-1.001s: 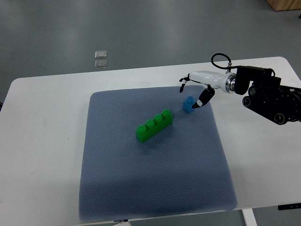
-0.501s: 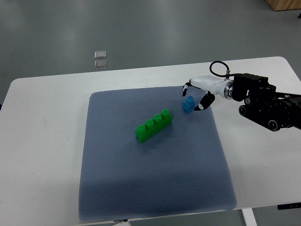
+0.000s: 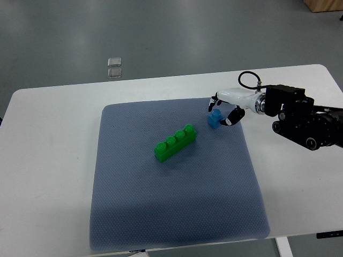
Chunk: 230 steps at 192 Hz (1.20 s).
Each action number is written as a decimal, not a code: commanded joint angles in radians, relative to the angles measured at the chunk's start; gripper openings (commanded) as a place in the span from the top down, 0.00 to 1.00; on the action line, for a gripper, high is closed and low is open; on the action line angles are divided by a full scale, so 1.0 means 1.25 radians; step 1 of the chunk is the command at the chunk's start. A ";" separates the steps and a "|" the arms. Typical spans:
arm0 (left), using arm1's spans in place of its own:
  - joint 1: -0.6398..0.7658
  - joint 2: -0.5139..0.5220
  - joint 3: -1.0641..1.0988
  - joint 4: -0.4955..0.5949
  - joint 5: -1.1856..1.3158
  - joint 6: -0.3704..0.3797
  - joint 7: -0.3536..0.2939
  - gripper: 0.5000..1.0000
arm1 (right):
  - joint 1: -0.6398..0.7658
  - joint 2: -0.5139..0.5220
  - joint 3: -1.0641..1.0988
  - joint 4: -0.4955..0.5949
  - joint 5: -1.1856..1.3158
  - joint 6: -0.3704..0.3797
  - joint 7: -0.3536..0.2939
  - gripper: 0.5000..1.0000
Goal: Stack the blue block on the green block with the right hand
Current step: 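Close the right hand fingers around the blue block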
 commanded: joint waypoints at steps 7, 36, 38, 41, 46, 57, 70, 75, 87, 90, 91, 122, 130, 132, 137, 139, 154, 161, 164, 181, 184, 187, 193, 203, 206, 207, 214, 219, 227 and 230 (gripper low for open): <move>0.000 0.000 -0.001 0.000 0.000 0.000 0.000 0.00 | 0.000 -0.001 0.001 0.006 0.000 0.002 0.000 0.54; 0.000 0.000 -0.001 0.000 0.000 0.000 0.000 0.00 | 0.002 -0.004 0.000 0.006 0.000 0.003 0.001 0.58; 0.000 0.000 -0.001 0.000 0.000 0.000 0.000 0.00 | 0.002 -0.004 0.000 0.006 0.000 0.003 0.001 0.58; 0.001 0.000 -0.001 0.000 0.000 0.000 0.000 0.00 | 0.002 -0.004 0.000 0.006 0.000 0.003 0.001 0.59; 0.000 0.000 0.000 0.000 0.000 0.000 0.000 0.00 | 0.002 -0.004 0.000 0.006 -0.001 0.004 0.002 0.60; 0.001 0.000 0.000 0.000 0.000 0.000 0.000 0.00 | 0.002 -0.004 0.000 0.007 -0.001 0.004 0.002 0.61; 0.001 0.000 0.000 0.001 0.000 0.000 0.000 0.00 | 0.002 -0.004 0.000 0.007 -0.001 0.004 0.004 0.62; 0.000 0.000 0.000 0.000 0.000 0.000 0.000 0.00 | 0.002 -0.004 0.000 0.007 -0.001 0.004 0.004 0.63; 0.000 0.000 0.000 0.001 0.000 0.000 0.000 0.00 | 0.002 -0.004 0.000 0.007 -0.001 0.006 0.005 0.64; 0.001 0.000 0.000 0.000 0.000 0.000 0.000 0.00 | 0.002 -0.004 0.000 0.007 -0.001 0.006 0.005 0.66; 0.001 0.000 0.000 0.000 0.000 0.000 0.000 0.00 | 0.002 -0.004 0.000 0.007 -0.001 0.006 0.005 0.66; 0.001 0.000 -0.001 0.000 0.000 0.000 0.000 0.00 | 0.005 -0.005 -0.014 0.007 -0.015 0.004 0.007 0.73; 0.000 0.000 0.000 0.001 0.000 0.000 0.000 0.00 | 0.005 -0.005 -0.014 0.007 -0.016 0.004 0.007 0.75; 0.001 0.000 -0.001 0.000 0.000 0.000 0.000 0.00 | 0.005 -0.005 -0.014 0.007 -0.016 0.004 0.007 0.76; 0.001 0.000 0.000 0.000 0.000 0.000 0.000 0.00 | 0.005 -0.005 -0.014 0.008 -0.016 0.004 0.009 0.77; 0.000 0.000 -0.001 0.000 0.000 0.000 0.000 0.00 | 0.005 -0.005 -0.014 0.009 -0.016 0.003 0.009 0.77; 0.001 0.000 0.000 0.000 0.000 0.000 0.000 0.00 | 0.005 -0.005 -0.014 0.014 -0.016 0.003 0.009 0.79; 0.000 0.000 -0.001 0.000 0.000 0.000 0.000 0.00 | 0.005 -0.005 -0.014 0.019 -0.016 0.002 0.009 0.83; 0.001 0.000 -0.001 0.000 0.000 0.000 0.000 0.00 | 0.005 -0.005 -0.014 0.020 -0.016 0.002 0.009 0.84; 0.000 0.000 -0.001 0.000 0.000 0.000 0.000 0.00 | 0.006 -0.006 -0.014 0.023 -0.017 -0.001 0.009 0.85; 0.001 0.000 0.000 0.001 0.000 0.000 0.000 0.00 | 0.006 -0.007 -0.014 0.023 -0.017 -0.001 0.009 0.85; 0.000 0.000 -0.001 0.001 0.000 0.000 0.000 0.00 | 0.006 -0.009 -0.013 0.023 -0.017 -0.002 0.010 0.87; 0.000 0.000 -0.001 0.001 0.000 0.000 0.000 0.00 | 0.006 -0.009 -0.013 0.023 -0.017 -0.002 0.010 0.87; 0.000 0.000 0.000 0.000 0.000 0.000 0.000 0.00 | 0.007 -0.014 -0.012 0.023 -0.016 -0.007 0.027 0.90; 0.001 0.000 0.000 0.000 0.000 0.000 0.000 0.00 | 0.009 -0.014 -0.012 0.024 -0.016 -0.009 0.034 0.91; 0.001 0.000 0.000 0.000 0.000 0.000 0.000 0.00 | 0.009 -0.014 -0.012 0.024 -0.016 -0.009 0.034 0.91; 0.000 0.000 -0.001 0.000 0.000 0.000 0.000 0.00 | 0.010 -0.015 -0.010 0.024 -0.016 -0.015 0.047 0.91; 0.001 0.000 0.000 0.001 0.000 0.000 0.000 0.00 | 0.010 -0.015 -0.010 0.025 -0.015 -0.018 0.053 0.92; 0.000 0.000 -0.001 0.001 0.000 0.000 0.000 0.00 | 0.011 -0.016 -0.009 0.034 -0.015 -0.023 0.061 0.92; 0.000 0.000 -0.001 0.000 0.000 0.000 0.000 0.00 | 0.012 -0.016 -0.008 0.039 -0.015 -0.024 0.063 0.92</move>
